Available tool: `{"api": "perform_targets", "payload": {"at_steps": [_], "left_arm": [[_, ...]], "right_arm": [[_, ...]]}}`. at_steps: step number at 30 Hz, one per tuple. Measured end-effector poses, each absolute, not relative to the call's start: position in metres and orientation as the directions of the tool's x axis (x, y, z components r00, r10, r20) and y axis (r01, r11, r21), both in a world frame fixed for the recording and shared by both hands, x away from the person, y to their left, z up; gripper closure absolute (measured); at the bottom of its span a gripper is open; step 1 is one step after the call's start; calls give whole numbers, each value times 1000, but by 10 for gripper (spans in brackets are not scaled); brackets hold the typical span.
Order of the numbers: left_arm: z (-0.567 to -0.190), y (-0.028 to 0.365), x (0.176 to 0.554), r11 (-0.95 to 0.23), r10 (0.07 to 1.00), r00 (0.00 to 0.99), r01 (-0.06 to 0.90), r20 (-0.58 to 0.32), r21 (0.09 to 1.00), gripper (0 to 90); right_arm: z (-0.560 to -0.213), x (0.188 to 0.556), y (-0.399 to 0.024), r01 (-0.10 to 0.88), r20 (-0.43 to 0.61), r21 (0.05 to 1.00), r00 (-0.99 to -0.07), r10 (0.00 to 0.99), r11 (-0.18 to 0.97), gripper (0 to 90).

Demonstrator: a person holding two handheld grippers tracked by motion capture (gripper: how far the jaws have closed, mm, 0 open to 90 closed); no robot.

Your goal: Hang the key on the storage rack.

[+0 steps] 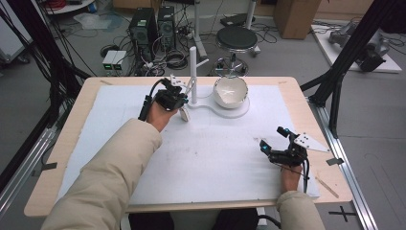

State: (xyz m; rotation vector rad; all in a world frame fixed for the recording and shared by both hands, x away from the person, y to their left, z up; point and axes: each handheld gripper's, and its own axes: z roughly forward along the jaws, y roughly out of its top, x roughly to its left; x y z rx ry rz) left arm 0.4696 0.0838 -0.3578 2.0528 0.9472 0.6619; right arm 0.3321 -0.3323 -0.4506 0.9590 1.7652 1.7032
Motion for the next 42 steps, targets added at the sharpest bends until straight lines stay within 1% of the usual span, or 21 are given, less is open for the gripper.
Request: {"api": "perform_targets", "payload": {"at_steps": [10, 11, 13, 14, 16, 17, 18, 19, 20, 22, 23, 26, 29, 31, 33, 34, 37, 40, 41, 42], "left_arm": [[-364, 84, 475, -418, 799, 591, 410, 113, 810, 812], [-365, 84, 475, -411, 798, 593, 414, 102, 812, 811], [-366, 87, 476, -382, 794, 606, 437, 47, 814, 792], [-368, 88, 478, -363, 791, 612, 448, 16, 817, 752], [-370, 92, 478, -387, 785, 618, 442, 38, 809, 587], [-370, 94, 477, -392, 789, 613, 446, 45, 805, 531], [-370, 97, 476, -390, 790, 612, 450, 41, 803, 506], [-368, 103, 475, -359, 792, 610, 466, 0, 808, 494], [-367, 110, 475, -321, 775, 629, 479, -64, 817, 476], [-365, 123, 472, -265, 744, 655, 473, -134, 840, 381], [-364, 129, 469, -242, 738, 658, 465, -149, 852, 360], [-359, 150, 457, -189, 712, 684, 405, -159, 894, 250], [-354, 171, 440, -172, 696, 705, 345, -134, 923, 183], [-353, 187, 428, -167, 699, 707, 310, -110, 936, 135], [-354, 202, 412, -138, 709, 697, 290, -110, 947, 94], [-355, 210, 404, -126, 713, 693, 279, -108, 952, 52], [-360, 231, 382, -168, 716, 697, 239, -48, 956, 44], [-366, 253, 363, -165, 721, 692, 197, -18, 966, 42], [-368, 259, 358, -160, 725, 689, 190, -15, 969, 26], [-371, 265, 354, -142, 719, 694, 199, -37, 970, 17]], "right_arm": [[-451, 332, -332, 134, 103, 991, -626, 773, -24, 6], [-451, 332, -332, 135, 105, 991, -626, 773, -25, 6], [-451, 333, -332, 133, 102, 991, -625, 774, -23, 6], [-451, 333, -332, 133, 102, 991, -626, 774, -23, 6], [-451, 332, -332, 133, 103, 991, -625, 773, -24, 6], [-451, 332, -332, 133, 103, 991, -625, 774, -24, 6], [-451, 332, -332, 136, 105, 990, -626, 773, -24, 6], [-451, 332, -331, 134, 103, 991, -627, 772, -24, 6], [-451, 332, -331, 133, 102, 991, -627, 772, -23, 6], [-451, 332, -332, 133, 98, 991, -627, 773, -18, 6], [-451, 332, -331, 132, 98, 991, -627, 773, -19, 6], [-451, 332, -331, 137, 101, 990, -626, 773, -18, 6], [-450, 332, -331, 132, 93, 991, -627, 773, -12, 6], [-450, 331, -330, 133, 91, 991, -628, 773, -9, 6], [-450, 331, -329, 128, 81, 992, -627, 775, 0, 6], [-450, 331, -329, 123, 74, 992, -628, 775, 4, 6], [-450, 331, -329, 129, 79, 992, -629, 773, 4, 6], [-450, 332, -329, 125, 78, 992, -631, 772, 2, 6], [-450, 331, -329, 130, 81, 991, -630, 773, 2, 6], [-450, 331, -329, 129, 79, 992, -629, 773, 4, 6]]}}
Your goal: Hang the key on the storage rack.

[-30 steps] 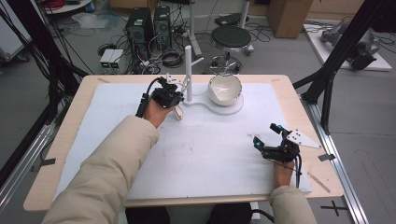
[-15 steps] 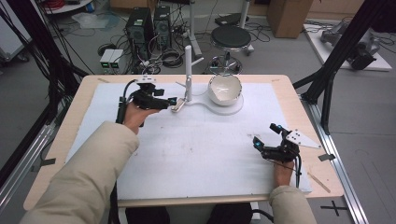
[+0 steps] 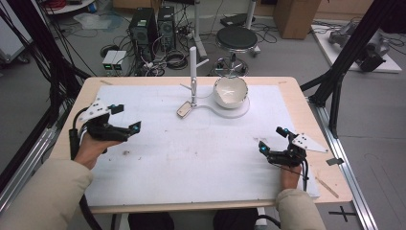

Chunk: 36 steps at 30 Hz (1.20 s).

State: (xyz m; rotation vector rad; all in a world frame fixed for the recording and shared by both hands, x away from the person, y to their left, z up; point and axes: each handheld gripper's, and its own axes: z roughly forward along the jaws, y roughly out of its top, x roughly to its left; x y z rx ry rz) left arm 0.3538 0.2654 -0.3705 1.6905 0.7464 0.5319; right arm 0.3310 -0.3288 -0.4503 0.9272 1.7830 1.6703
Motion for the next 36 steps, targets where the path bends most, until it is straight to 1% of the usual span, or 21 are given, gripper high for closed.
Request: {"api": "perform_targets", "payload": {"at_steps": [2, 4, 7, 11, 13, 15, 18, 22, 26, 30, 33, 36], "left_arm": [[-374, 275, 347, -101, 715, 695, 211, -77, 972, 17], [-377, 283, 340, -86, 716, 696, 157, -49, 984, 17], [-384, 288, 332, -78, 723, 690, 128, -32, 989, 17], [-399, 290, 323, -97, 725, 688, 114, -8, 989, 17], [-405, 290, 321, -102, 717, 696, 129, -17, 986, 17], [-410, 291, 317, -101, 724, 689, 105, 1, 989, 17], [-417, 292, 313, -83, 733, 680, 99, -6, 992, 17], [-430, 292, 304, -73, 749, 663, 51, 21, 996, 17], [-441, 292, 298, -43, 769, 639, 29, 14, 999, 17], [-450, 294, 294, -38, 781, 624, 37, 6, 999, 17], [-451, 294, 292, -31, 771, 637, 9, 18, 999, 17], [-452, 294, 291, -36, 781, 624, 2, 27, 999, 17]], "right_arm": [[-450, 331, -328, 125, 73, 992, -631, 772, 9, 6], [-450, 331, -328, 124, 71, 992, -631, 773, 10, 6], [-450, 331, -328, 122, 66, 992, -631, 773, 14, 6], [-450, 331, -329, 125, 74, 992, -630, 773, 7, 6], [-450, 331, -328, 123, 70, 992, -632, 771, 11, 6], [-450, 331, -328, 123, 69, 992, -631, 773, 11, 6], [-450, 331, -328, 121, 64, 992, -631, 774, 17, 6], [-450, 331, -328, 122, 65, 992, -630, 774, 16, 6], [-450, 331, -328, 122, 67, 992, -630, 774, 13, 6], [-450, 331, -328, 121, 67, 993, -631, 773, 13, 6], [-450, 331, -328, 124, 70, 992, -632, 772, 11, 6], [-450, 331, -328, 124, 67, 992, -631, 773, 16, 6]]}}
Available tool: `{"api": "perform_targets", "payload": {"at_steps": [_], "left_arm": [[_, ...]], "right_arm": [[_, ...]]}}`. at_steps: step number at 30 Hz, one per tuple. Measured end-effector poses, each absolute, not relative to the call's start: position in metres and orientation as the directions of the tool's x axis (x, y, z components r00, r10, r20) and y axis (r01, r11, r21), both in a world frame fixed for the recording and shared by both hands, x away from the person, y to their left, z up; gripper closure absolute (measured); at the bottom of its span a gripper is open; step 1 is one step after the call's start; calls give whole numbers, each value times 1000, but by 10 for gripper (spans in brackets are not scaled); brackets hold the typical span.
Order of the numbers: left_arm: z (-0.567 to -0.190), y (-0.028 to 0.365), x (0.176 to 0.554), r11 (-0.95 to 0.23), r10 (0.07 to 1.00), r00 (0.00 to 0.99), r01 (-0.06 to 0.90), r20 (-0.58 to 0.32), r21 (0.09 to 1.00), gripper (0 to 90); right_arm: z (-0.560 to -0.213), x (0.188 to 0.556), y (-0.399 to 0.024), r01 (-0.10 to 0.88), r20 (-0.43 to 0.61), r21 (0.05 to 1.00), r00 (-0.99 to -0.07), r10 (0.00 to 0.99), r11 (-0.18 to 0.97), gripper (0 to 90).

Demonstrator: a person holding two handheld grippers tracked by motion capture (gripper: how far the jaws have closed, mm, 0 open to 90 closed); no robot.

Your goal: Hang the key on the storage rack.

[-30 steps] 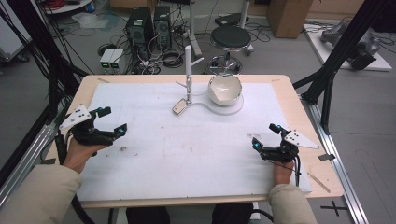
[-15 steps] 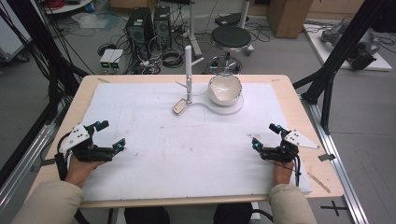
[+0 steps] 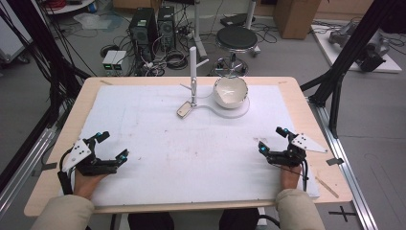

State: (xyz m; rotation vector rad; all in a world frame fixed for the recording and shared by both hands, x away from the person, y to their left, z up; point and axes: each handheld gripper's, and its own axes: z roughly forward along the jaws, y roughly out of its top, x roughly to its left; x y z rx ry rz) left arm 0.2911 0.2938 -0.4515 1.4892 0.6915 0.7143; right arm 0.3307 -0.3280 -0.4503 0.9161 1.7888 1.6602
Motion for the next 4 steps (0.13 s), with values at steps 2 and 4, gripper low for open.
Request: {"api": "perform_targets", "payload": {"at_steps": [2, 4], "left_arm": [[-452, 295, 290, -24, 784, 621, -5, 22, 1000, 17], [-452, 294, 289, -29, 791, 611, -19, 35, 999, 17]], "right_arm": [[-450, 331, -328, 131, 79, 991, -629, 773, 6, 6], [-450, 331, -329, 127, 76, 992, -629, 774, 6, 6]]}}
